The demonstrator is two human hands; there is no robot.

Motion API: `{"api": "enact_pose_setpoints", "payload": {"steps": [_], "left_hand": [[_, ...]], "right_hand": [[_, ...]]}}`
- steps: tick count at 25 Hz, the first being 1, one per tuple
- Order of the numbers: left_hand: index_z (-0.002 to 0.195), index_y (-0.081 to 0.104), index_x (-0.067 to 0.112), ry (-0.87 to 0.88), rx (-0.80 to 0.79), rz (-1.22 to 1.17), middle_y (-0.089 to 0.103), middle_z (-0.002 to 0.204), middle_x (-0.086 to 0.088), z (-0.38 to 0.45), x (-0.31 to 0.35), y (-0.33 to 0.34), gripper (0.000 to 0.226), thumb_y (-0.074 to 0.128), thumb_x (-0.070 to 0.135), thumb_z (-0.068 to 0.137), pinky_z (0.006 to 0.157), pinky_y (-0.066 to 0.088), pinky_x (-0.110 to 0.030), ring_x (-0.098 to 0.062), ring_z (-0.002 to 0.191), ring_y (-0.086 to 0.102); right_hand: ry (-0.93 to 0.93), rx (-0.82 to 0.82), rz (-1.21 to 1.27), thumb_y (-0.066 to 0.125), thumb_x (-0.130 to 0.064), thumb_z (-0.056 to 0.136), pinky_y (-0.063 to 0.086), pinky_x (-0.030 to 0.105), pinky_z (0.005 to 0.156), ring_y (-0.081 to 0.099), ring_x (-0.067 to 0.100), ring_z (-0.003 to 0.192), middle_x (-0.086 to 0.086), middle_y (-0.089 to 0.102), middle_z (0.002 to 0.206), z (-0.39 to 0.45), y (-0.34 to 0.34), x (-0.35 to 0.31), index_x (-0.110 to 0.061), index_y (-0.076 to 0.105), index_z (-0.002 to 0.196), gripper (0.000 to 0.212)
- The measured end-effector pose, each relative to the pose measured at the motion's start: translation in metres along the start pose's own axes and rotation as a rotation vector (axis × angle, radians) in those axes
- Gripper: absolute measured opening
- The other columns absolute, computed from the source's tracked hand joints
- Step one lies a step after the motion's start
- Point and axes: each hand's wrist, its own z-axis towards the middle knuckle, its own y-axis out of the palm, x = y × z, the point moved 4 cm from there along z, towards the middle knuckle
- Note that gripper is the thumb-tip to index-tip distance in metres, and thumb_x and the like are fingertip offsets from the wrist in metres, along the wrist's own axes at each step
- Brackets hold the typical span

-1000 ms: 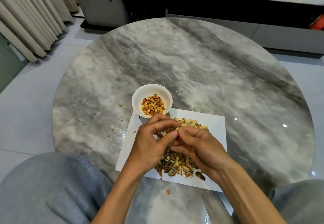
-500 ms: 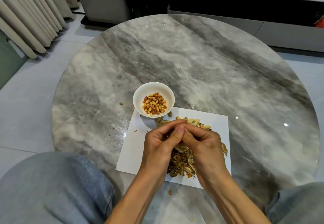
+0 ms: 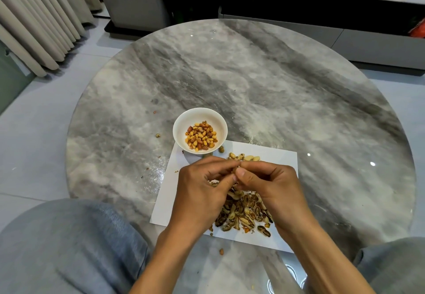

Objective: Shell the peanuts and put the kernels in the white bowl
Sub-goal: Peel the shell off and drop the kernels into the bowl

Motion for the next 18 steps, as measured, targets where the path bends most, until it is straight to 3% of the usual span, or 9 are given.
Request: {"api": "enact_pose_setpoints", "payload": {"steps": [4,10,15,18], "left_hand": [[0.101,0.079,0.023,0.038,-0.004,-0.008,0.076,0.093,0.012,0.002,0.004,-0.002,0.031,0.08,0.001,0.079,0.075,0.058,-0.019,-0.003,0.087,0.072],[0.096,0.078,0.025,-0.001,0.074,-0.168,0.075,0.092,0.011,0.001,0.007,-0.001,0.033,0.081,0.0,0.076,0.072,0.057,-0.019,-0.008,0.081,0.073],[0.098,0.077,0.02,-0.181,0.086,-0.344,0.078,0.093,0.006,0.001,0.003,0.002,0.03,0.076,-0.004,0.08,0.077,0.057,-0.021,-0.012,0.089,0.075],[0.106,0.076,0.016,-0.501,0.096,-0.556,0.078,0.1,-0.002,-0.004,-0.007,0.009,0.024,0.067,0.001,0.089,0.082,0.058,-0.024,-0.015,0.097,0.073]], "right_hand": [[-0.089,-0.015,-0.071,0.076,-0.002,0.08,0.059,0.025,0.072,0.074,0.017,0.076,0.005,0.078,0.079,0.0,-0.004,-0.011,-0.015,0.081,0.083,0.014],[-0.042,0.04,0.169,0.074,-0.011,0.073,0.057,0.023,0.069,0.074,0.023,0.075,0.015,0.077,0.085,-0.004,0.001,-0.002,-0.005,0.08,0.088,0.016],[0.098,0.012,0.42,0.071,-0.014,0.075,0.058,0.023,0.068,0.069,0.018,0.073,0.014,0.071,0.079,0.001,0.004,0.007,-0.006,0.08,0.084,0.016],[0.048,0.025,0.293,0.073,-0.013,0.077,0.058,0.025,0.069,0.071,0.02,0.075,0.012,0.075,0.083,0.002,0.003,0.007,-0.01,0.081,0.087,0.013]]}}
